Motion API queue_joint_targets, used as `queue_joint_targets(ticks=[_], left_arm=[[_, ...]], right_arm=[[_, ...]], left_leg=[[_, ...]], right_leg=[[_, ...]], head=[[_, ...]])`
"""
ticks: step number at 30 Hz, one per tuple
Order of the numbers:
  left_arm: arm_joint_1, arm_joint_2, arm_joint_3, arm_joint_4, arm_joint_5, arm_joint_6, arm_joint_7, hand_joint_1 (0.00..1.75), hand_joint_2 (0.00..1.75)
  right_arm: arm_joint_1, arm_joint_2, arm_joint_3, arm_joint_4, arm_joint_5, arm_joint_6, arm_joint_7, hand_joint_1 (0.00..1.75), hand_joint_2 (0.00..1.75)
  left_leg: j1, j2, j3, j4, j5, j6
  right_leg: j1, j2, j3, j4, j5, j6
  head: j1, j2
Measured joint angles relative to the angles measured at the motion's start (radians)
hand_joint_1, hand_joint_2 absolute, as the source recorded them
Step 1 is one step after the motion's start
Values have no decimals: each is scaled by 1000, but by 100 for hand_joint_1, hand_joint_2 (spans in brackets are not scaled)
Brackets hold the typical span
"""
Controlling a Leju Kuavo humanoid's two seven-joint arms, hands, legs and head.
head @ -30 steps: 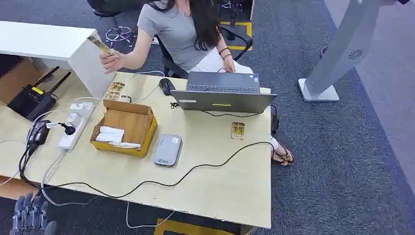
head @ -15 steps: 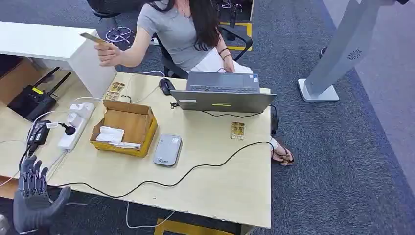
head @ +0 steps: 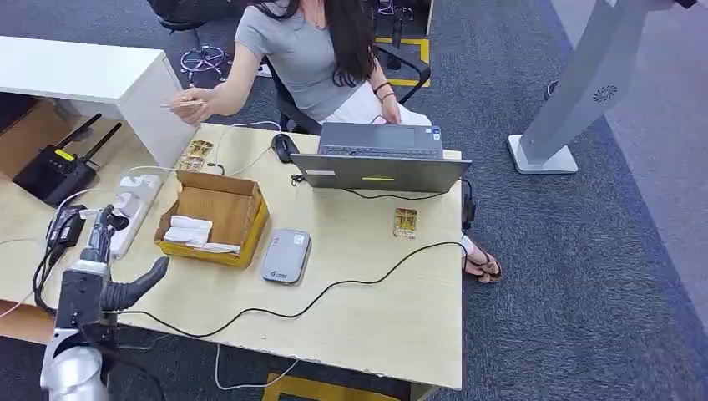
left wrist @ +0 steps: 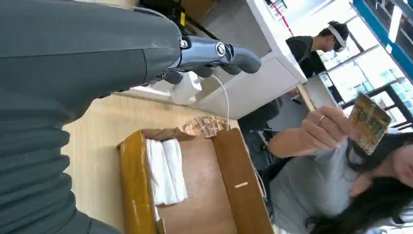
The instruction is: Pass the card to the sensor for recognition and then transmit it.
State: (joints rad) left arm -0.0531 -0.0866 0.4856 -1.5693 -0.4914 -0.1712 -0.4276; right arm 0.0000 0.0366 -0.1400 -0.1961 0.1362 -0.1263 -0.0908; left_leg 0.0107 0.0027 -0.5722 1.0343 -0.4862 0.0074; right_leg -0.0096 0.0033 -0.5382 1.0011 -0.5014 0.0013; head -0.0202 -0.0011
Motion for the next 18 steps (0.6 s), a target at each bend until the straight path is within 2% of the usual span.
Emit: queue_joint_targets(ticks=[13,18], left_arm=[[-186,99,-142,140,-303,179,130,0,175],[-259,143,-204,193,-443,270,189,0,175]], right_arm=[[-11,11,35,0,57,19,28,0,0],[-16,18,52,1,90,29,40,0,0]], left_leg=[[0,0,0,0,2,-1],[0,0,-1,0,2,-1]], right_leg=[[0,1,-1,0,2,0],[0,1,-1,0,2,-1]], head=[[0,0],[0,0]])
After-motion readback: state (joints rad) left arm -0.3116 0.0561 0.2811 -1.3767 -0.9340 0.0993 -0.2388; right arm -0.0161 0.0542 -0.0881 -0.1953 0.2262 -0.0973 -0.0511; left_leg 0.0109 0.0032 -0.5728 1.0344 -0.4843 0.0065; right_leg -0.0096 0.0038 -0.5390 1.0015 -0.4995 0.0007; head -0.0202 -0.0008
